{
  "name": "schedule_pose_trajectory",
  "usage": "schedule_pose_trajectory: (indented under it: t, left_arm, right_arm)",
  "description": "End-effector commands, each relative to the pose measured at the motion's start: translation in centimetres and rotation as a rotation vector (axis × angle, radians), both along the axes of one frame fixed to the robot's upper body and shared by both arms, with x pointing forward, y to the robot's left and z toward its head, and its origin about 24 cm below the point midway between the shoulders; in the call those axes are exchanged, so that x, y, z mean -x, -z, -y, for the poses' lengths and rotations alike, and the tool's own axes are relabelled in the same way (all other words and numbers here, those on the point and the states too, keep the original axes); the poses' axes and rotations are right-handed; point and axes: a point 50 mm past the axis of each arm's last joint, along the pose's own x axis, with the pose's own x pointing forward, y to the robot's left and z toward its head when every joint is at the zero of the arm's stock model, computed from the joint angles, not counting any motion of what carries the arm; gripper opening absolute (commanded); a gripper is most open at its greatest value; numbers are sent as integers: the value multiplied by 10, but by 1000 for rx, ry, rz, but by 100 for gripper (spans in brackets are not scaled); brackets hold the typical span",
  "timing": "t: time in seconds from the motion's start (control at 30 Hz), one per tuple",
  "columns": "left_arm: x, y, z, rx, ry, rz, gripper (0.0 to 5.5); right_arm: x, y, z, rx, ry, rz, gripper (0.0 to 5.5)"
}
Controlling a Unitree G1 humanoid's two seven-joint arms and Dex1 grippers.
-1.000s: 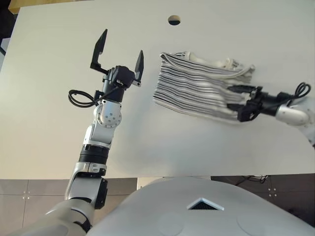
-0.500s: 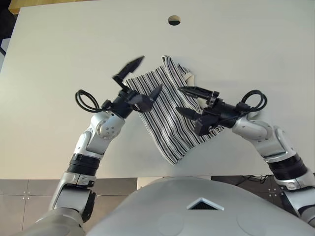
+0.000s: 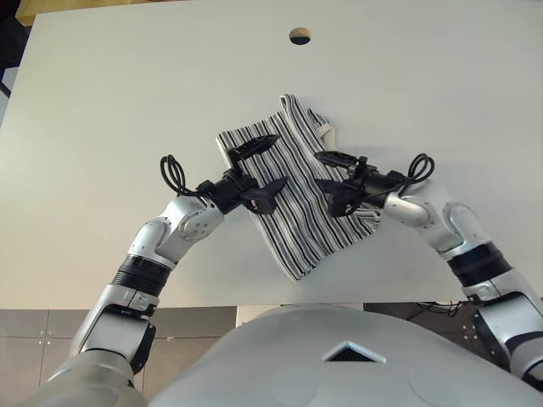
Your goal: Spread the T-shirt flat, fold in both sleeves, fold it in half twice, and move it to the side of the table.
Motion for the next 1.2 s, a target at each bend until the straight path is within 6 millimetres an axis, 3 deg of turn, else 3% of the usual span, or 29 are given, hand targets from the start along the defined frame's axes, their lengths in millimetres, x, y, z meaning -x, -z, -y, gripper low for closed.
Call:
schedule_pose_trajectory:
  t: [0.03,0.17,0.3,0.37,0.43,0.5,0.57,0.67,0.77,0.93,1.07,1.2]
  left_arm:
    - [8,21,-14,-125,-30,-85,514]
    - [8,23,-17,-132,-44,-91,514]
    - [9,25,-21,-128,-68,-98,514]
    - [9,25,-22,-125,-69,-97,514]
    - [10,25,-22,-120,-72,-100,514]
    - [10,26,-20,-113,-73,-104,514]
    - [9,27,-17,-108,-63,-108,514]
    - [11,29,-14,-108,-47,-119,514]
    - [12,31,-14,-115,-40,-127,514]
    - [12,30,-15,-133,-28,-132,514]
    - [12,31,-20,-148,-33,-139,514]
    - [14,32,-22,-155,-35,-150,514]
  right_arm:
    - [-8,-11,32,17,118,40,317]
    - [-15,-33,62,19,227,117,317]
    - [-26,-43,91,56,348,175,317]
    - [-19,-50,71,-34,278,173,317]
    - [-7,-52,34,-104,137,153,317]
    - [5,-40,-1,-114,-2,89,317]
    - [12,-27,-16,-84,-65,42,317]
    - [11,-14,-16,-29,-70,9,317]
    - [8,-4,-5,40,-40,-18,317]
    - [6,10,30,179,36,-52,317]
    - [2,-1,58,190,139,-23,317]
    - [-18,-16,101,212,364,81,317]
